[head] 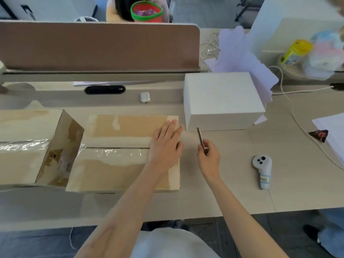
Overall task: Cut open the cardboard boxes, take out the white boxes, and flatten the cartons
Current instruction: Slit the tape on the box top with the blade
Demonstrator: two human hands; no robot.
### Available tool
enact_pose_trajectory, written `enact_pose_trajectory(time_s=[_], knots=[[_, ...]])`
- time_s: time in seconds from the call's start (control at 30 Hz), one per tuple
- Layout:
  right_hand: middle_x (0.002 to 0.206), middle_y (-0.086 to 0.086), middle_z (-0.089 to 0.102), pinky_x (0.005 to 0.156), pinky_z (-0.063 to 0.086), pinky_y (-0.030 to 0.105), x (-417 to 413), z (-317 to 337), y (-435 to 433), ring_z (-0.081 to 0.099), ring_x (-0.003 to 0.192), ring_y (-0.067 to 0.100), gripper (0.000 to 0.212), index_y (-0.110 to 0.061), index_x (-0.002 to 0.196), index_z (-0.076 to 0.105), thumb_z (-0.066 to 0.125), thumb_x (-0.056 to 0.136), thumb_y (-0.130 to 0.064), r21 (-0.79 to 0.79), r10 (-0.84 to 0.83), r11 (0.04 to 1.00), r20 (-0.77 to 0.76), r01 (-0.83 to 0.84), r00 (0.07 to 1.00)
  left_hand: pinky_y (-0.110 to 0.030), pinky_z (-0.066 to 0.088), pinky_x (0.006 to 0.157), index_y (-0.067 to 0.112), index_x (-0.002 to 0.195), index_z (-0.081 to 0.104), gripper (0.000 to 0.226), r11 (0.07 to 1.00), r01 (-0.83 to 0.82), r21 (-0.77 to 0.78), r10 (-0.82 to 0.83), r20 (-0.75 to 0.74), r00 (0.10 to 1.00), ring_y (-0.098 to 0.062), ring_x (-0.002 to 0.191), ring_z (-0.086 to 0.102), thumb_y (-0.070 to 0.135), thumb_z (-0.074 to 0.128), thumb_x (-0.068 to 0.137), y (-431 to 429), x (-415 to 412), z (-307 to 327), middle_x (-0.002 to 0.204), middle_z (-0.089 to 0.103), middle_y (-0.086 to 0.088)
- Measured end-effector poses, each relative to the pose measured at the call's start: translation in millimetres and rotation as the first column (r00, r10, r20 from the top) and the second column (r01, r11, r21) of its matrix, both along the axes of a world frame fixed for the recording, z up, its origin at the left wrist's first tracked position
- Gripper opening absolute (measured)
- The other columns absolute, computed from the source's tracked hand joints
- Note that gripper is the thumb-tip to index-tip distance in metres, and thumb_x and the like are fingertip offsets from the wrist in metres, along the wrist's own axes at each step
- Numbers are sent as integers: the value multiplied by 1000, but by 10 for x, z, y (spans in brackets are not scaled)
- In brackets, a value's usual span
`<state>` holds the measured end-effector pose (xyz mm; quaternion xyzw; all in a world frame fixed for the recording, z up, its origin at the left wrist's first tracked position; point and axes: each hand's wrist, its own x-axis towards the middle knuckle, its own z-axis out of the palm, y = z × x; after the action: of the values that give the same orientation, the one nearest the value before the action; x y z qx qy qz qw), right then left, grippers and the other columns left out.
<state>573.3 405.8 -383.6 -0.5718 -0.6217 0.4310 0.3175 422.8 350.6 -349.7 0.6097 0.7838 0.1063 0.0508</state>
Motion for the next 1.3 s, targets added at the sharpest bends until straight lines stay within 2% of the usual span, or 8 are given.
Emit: enact_pose_trajectory(time_s=[0.2,0.37,0.5,0.6,0.73,0.93,1.07,1.3], knots=[[75,-9,60,65,42,17,-448,486,-248,51,67,7,10,-25,96,66,56,96,-20,133,161,980,-111,-146,981,-44,27,115,20,148,38,52,994,-109,-9,109,-14,994,-24,144,28,35,21,101,-391,-458,-19,153,37,-2],[91,-14,65,74,43,16,-820,560,-418,58,83,4,14,-19,106,68,57,96,-21,233,328,914,51,-331,943,-47,34,110,20,145,43,49,975,-221,-24,219,-50,974,-27,140,35,33,29,100,-770,-1207,-48,151,41,-6],[94,-13,65,74,42,14,-1157,636,-570,57,84,3,14,-21,105,68,58,96,-19,278,465,816,204,-507,861,-47,27,114,22,148,38,52,990,-138,-31,136,-57,989,-26,144,29,37,19,102,-1172,-1717,8,156,32,-4],[98,-9,66,79,45,25,-1391,638,-696,59,91,11,16,-19,107,68,57,96,-20,299,557,703,332,-645,761,-46,9,119,39,153,17,50,964,-261,-55,267,176,947,-21,150,2,46,17,104,-1475,-2038,-22,163,3,4],[101,-8,67,84,45,27,-1680,603,-874,59,98,13,17,-19,107,69,57,96,-22,298,537,657,461,-693,707,-39,13,119,27,155,16,63,927,-314,-205,372,609,700,-19,149,9,49,36,100,-1769,-2289,44,163,10,1],[94,-6,68,72,49,29,-2116,556,-1055,60,84,17,18,-20,101,72,56,94,-25,452,467,517,562,-727,682,-35,17,119,38,154,0,87,983,-104,-154,183,707,683,-1,146,9,57,56,89,-1823,-2406,148,160,6,20],[88,-2,66,60,50,36,-2251,541,-1090,60,73,23,12,-18,95,72,64,87,-19,449,423,360,702,-818,572,-28,17,117,42,152,-6,97,989,-47,-140,142,803,579,3,143,13,50,65,87,-1732,-2429,134,158,14,21],[88,-3,66,56,50,35,-2349,593,-1138,58,71,21,16,-16,95,69,74,81,-22,368,388,310,793,-877,470,-29,31,110,64,140,-12,95,984,-56,-167,174,865,471,-2,136,36,54,64,85,-1744,-2416,75,151,36,17]])
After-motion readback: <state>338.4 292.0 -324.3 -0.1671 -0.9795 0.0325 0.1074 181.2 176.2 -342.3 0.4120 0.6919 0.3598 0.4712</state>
